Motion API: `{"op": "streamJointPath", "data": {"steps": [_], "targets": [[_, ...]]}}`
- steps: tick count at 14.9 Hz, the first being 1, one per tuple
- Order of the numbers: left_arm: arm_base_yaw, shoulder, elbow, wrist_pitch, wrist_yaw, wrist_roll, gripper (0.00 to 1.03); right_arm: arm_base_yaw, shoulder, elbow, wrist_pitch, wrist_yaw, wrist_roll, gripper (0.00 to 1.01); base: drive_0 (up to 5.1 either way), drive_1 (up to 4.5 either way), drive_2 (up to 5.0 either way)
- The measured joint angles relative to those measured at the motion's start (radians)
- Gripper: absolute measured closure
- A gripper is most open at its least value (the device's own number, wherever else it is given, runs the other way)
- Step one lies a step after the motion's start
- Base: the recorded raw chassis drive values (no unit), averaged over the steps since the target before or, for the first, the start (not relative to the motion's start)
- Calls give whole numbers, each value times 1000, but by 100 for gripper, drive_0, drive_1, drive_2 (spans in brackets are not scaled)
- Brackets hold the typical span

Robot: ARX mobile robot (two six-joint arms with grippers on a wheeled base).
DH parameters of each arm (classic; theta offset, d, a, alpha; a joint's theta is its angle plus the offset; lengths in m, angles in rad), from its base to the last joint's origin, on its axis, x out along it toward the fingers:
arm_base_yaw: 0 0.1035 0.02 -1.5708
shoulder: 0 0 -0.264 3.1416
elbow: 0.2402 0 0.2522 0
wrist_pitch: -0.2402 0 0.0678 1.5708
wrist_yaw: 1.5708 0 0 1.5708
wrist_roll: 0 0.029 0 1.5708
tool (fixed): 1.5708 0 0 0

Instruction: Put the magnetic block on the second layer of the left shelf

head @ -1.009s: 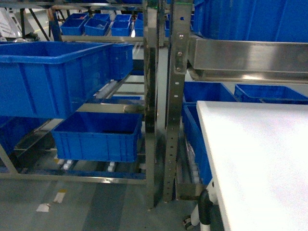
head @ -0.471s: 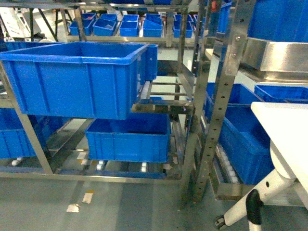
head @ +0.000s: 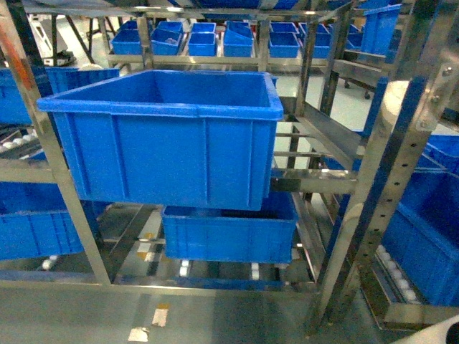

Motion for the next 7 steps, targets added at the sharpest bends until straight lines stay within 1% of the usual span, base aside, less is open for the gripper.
{"op": "streamJointPath", "data": {"steps": [7], "targets": [[0,0,0,-2,0,0,5,0,-1,0,3,0,0,58,-312,493,-183]]}}
